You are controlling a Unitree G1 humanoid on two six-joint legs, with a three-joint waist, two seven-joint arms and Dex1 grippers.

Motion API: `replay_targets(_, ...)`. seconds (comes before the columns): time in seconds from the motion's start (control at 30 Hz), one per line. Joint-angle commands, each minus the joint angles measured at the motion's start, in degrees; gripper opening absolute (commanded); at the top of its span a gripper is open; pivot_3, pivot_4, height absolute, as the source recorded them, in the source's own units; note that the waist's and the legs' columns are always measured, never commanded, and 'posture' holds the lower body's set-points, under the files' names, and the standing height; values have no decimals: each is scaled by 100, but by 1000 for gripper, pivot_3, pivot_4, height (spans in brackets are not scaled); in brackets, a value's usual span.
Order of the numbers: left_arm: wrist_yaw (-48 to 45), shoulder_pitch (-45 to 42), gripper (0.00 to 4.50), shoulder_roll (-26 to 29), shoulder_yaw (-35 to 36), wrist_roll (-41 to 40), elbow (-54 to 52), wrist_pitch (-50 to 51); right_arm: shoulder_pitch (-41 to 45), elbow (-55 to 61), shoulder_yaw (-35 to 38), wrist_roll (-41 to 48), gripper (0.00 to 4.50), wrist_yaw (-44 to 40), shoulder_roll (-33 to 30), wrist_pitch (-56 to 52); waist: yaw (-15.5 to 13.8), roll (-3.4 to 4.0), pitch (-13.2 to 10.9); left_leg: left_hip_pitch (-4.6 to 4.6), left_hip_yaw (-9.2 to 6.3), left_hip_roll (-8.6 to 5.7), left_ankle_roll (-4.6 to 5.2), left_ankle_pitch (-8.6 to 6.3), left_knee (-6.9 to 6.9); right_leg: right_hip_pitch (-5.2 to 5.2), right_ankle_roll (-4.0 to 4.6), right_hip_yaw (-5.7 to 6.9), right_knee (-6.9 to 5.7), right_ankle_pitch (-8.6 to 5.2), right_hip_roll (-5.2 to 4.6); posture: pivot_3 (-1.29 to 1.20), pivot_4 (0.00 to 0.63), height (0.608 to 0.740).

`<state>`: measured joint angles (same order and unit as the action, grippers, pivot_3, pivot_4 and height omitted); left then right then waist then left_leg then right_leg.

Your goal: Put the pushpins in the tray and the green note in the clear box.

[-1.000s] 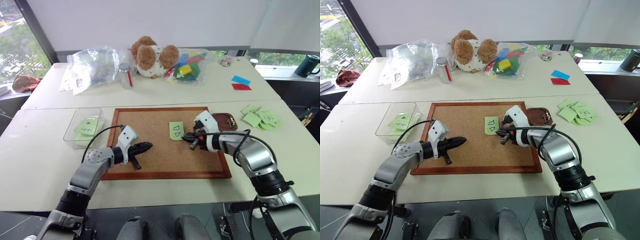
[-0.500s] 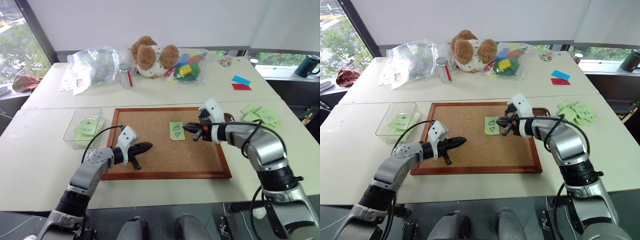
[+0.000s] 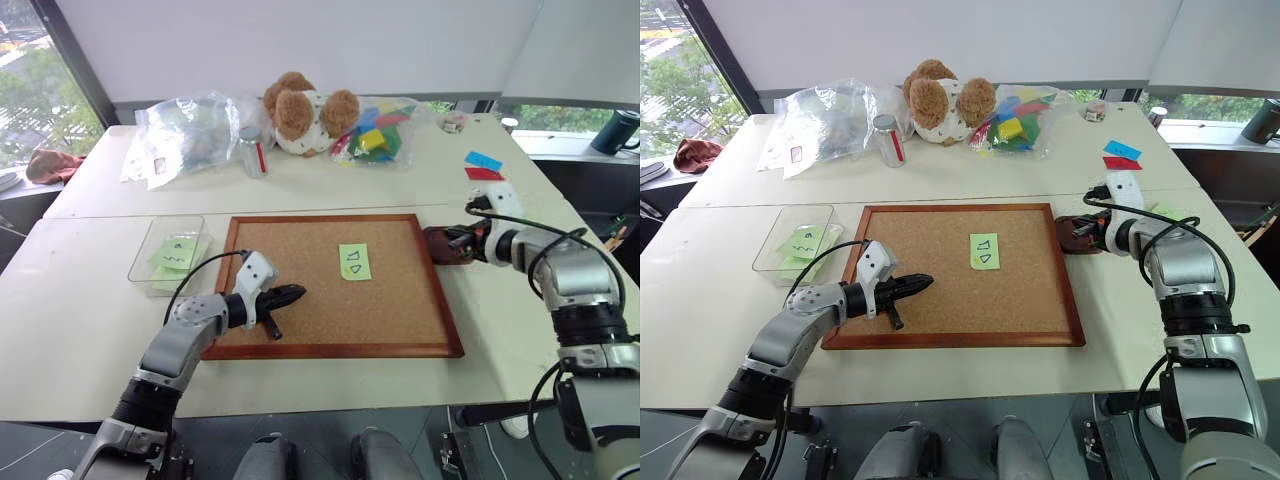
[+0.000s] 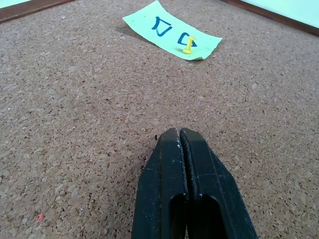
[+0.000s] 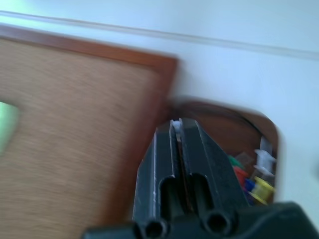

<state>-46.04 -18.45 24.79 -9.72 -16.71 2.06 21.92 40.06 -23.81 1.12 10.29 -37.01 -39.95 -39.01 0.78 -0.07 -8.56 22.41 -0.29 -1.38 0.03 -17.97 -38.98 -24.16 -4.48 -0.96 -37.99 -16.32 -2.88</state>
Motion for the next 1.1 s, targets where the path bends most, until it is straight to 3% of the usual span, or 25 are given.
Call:
replay_targets(0.03,26,205,16,59,-146,236,298,180,261,-339,82,-79,21,-26,39,357,2,1,0,0,0,0,0,0,0,0,0,0,0,0,0,0,150,740)
replay_targets(0.1,38,213,16,58,-138,234,290,185,298,-504,70,-112,21,-34,77,436,3,2,1,0,0,0,0,0,-1,0,0,0,-1,0,0,0,150,740)
replay_targets(0.17,53,231,16,63,-131,231,261,198,309,-583,62,-118,579,-63,96,472,0,1,1,0,0,0,0,0,-1,1,0,0,-1,0,0,0,150,740)
replay_targets(0.23,64,252,16,73,-125,229,226,208,309,-590,65,-129,1290,-78,101,484,0,2,1,0,0,0,0,0,-1,1,0,0,-1,0,0,0,150,740)
replay_targets(0.43,80,279,16,88,-113,218,192,224,331,-449,104,-112,4292,-92,68,429,5,2,1,-1,0,0,0,0,-1,1,0,0,-1,0,0,0,150,740)
replay_targets(0.47,78,279,16,89,-117,218,193,223,335,-397,113,-96,4469,-101,60,395,5,2,1,-1,0,0,0,0,-1,1,0,0,0,0,0,0,150,740)
replay_targets(0.73,65,208,16,58,-139,223,259,202,319,201,99,-10,4469,-269,1,157,2,2,1,-1,0,0,0,0,0,1,0,0,0,0,0,0,150,740)
replay_targets(0.83,60,194,16,55,-135,222,275,194,180,1027,-43,188,4469,-578,42,-102,1,2,1,0,0,0,0,0,0,0,0,0,0,0,0,0,150,740)
replay_targets(1.1,84,144,16,30,-121,233,314,175,-281,2792,-865,400,4469,-608,880,-685,-10,2,2,-2,-3,1,1,0,-1,3,0,0,-1,0,0,0,150,740)
